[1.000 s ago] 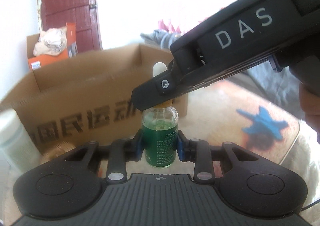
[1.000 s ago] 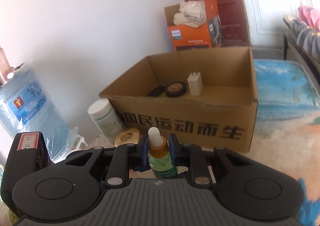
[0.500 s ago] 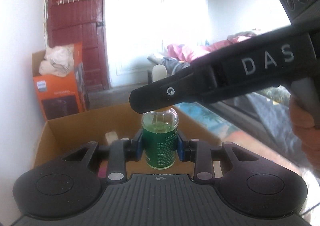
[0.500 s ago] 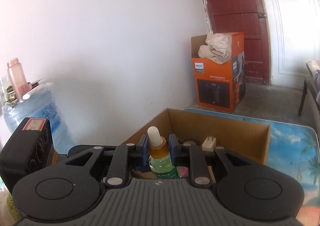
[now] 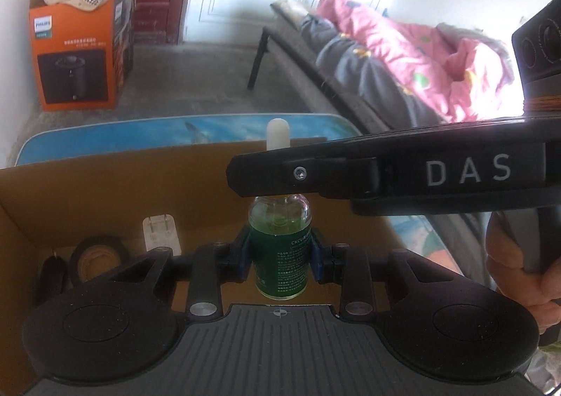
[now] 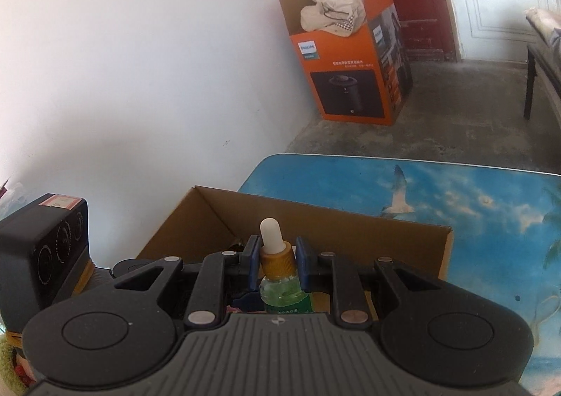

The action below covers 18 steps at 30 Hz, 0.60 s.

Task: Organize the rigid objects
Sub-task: 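Carry the green dropper bottle into the box and release it upright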

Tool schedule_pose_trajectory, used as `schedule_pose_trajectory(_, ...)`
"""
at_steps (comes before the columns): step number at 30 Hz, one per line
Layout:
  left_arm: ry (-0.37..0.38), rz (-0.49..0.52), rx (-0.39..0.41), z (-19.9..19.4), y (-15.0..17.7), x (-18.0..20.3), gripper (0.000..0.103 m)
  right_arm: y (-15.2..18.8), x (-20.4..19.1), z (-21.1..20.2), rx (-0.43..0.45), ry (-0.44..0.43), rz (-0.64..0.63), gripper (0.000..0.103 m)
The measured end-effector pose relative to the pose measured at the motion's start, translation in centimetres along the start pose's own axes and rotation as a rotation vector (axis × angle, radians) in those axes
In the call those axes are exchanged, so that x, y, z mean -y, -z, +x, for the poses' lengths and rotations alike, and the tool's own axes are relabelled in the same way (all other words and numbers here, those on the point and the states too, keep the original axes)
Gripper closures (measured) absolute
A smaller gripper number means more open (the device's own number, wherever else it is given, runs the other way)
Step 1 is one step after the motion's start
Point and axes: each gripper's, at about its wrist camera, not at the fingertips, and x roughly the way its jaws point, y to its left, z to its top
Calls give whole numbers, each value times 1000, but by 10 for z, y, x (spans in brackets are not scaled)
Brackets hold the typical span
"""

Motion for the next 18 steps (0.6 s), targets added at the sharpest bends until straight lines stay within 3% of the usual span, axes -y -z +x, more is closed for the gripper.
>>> schedule_pose_trajectory(15,-6,-80,-95,16,-19,-18,67,-2,9,56,-168,184,-128,80)
schedule_pose_trajectory(18,-2,-77,-89,14,-18,-17,58,-4,8,59,-182,198,-134,79)
